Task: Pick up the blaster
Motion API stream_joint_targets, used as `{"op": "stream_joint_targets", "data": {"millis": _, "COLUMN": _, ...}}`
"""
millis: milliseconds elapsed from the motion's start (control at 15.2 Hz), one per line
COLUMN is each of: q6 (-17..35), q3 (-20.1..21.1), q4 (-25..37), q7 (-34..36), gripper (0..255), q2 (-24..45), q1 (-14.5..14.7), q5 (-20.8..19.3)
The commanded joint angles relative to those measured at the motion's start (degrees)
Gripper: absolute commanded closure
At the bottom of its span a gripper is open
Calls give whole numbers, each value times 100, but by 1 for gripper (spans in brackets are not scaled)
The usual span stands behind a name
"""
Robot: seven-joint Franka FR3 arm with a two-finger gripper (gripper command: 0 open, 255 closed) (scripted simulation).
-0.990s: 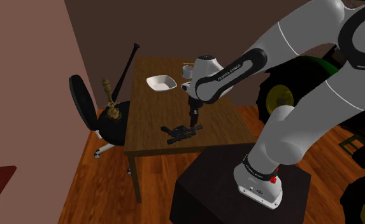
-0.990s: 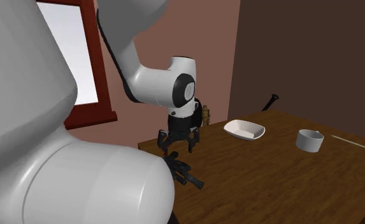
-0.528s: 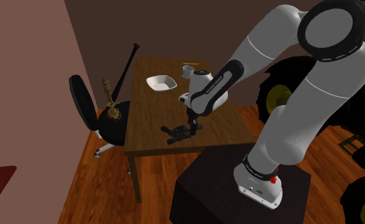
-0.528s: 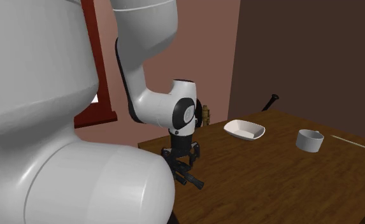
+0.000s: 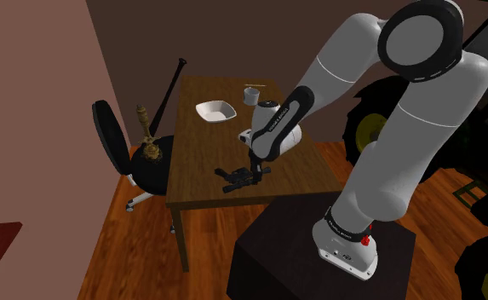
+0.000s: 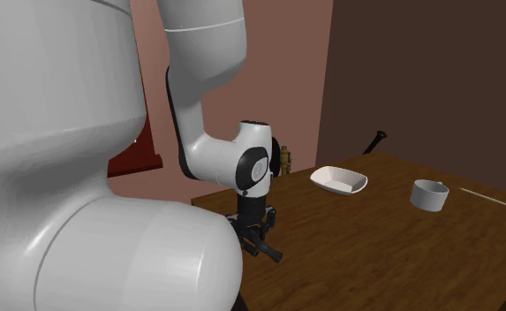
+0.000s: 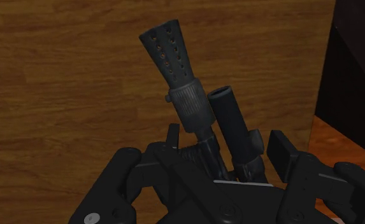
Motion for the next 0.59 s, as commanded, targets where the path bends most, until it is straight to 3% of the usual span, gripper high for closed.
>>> {"op": "stream_joint_targets", "data": {"millis": 0, "q6": 5, "q3": 3, "q4": -3, "q7": -4, "gripper": 255, "q2": 19, "q1": 2, "q5": 7}}
{"op": "stream_joint_targets", "data": {"millis": 396, "q6": 5, "q3": 5, "q4": -5, "q7": 3, "gripper": 255, "q2": 17, "q1": 5, "q5": 6}}
{"op": "stream_joint_targets", "data": {"millis": 528, "q6": -194, "q3": -31, "q4": -23, "q7": 143, "gripper": 255, "q2": -209, "q1": -5, "q5": -185}}
